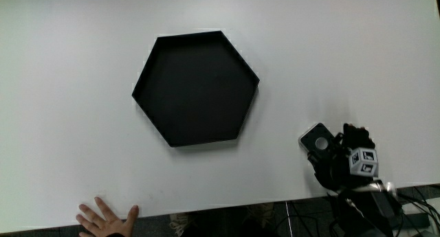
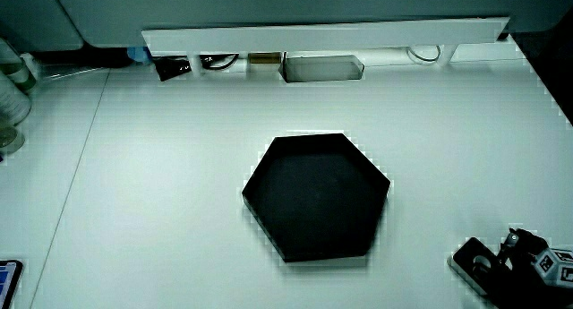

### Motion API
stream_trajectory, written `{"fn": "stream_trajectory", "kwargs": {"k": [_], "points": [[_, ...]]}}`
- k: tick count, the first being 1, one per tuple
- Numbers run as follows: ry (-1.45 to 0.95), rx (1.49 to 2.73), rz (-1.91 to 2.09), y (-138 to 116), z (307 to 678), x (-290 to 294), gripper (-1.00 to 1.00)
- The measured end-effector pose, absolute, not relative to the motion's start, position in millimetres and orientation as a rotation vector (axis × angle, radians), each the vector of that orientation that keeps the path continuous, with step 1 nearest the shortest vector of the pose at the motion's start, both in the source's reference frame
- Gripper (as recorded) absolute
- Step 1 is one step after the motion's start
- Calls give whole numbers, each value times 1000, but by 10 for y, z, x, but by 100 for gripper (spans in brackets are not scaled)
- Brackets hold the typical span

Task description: Pick speaker from desk

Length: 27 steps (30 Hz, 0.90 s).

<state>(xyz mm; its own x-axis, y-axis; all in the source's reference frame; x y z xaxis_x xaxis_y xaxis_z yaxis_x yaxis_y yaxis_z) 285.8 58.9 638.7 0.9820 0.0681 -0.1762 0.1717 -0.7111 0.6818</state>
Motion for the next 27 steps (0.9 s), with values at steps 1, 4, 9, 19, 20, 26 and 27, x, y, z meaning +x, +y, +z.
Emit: {"fn": "stream_trajectory", "kwargs": {"k": [1,4,9,19,20,26,27], "points": [[158,2358,-195,563,6349,2824,0],[141,2340,-194,551,6380,2783,0],[123,2280,-249,511,6523,2718,0],[25,2177,-405,363,6618,2448,24],[30,2180,-432,363,6629,2439,29],[4,2289,-545,375,6565,2333,57],[-3,2306,-567,394,6575,2320,62]]}}
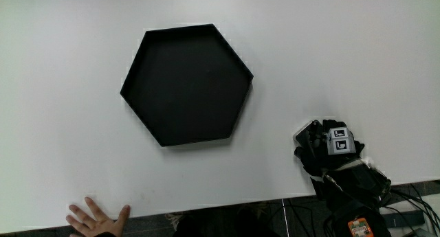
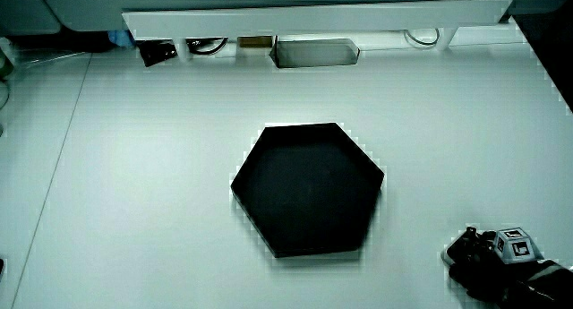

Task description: Pick speaker from desk

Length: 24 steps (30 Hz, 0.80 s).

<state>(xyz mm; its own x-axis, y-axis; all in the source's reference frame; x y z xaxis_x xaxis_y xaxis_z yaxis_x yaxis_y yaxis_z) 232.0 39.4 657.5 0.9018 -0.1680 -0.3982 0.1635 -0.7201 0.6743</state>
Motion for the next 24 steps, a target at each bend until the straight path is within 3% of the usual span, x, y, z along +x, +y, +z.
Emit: {"fn": "stream_trajectory", "kwargs": {"k": [8,22,24], "points": [[6,2357,-638,407,6475,2306,100],[124,2381,-507,626,6553,2865,100],[89,2450,-445,600,6322,2844,100]]}}
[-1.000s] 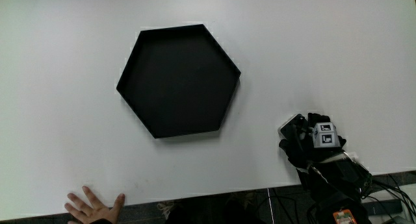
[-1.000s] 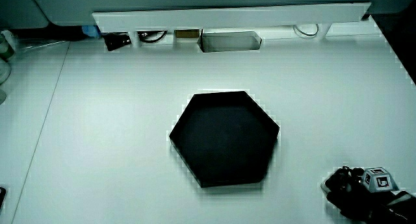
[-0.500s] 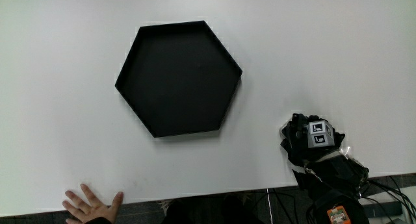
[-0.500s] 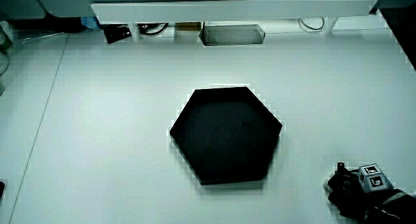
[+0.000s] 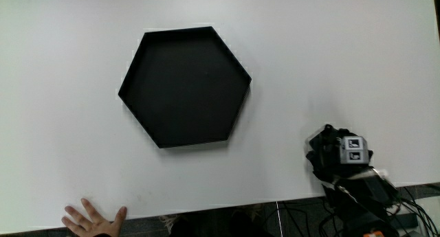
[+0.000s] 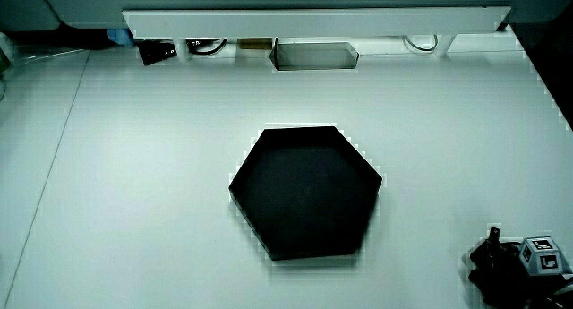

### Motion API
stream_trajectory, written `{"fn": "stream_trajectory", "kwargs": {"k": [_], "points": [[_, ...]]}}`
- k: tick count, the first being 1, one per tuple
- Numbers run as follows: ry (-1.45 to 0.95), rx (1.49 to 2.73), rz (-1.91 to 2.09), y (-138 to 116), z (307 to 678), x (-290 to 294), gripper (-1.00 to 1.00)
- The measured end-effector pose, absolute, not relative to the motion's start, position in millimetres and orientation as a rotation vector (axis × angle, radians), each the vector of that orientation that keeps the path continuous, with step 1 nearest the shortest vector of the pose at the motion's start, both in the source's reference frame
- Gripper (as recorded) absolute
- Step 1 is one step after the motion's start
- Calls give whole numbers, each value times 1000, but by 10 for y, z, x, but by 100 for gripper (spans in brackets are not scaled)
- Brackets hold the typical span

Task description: Pick speaker from desk

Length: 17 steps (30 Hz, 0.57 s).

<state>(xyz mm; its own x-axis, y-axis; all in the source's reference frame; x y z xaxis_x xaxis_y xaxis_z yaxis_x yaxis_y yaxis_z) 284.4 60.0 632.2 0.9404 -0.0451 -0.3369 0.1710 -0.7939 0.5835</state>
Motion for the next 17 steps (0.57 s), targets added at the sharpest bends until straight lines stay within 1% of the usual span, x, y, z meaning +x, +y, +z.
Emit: {"fn": "stream_trajectory", "kwargs": {"k": [4,5,8,17], "points": [[82,2551,-449,456,6082,2786,100],[89,2543,-439,424,6107,2788,100],[42,2637,-422,294,5874,2651,100],[-41,2748,-402,25,5599,2169,100]]}}
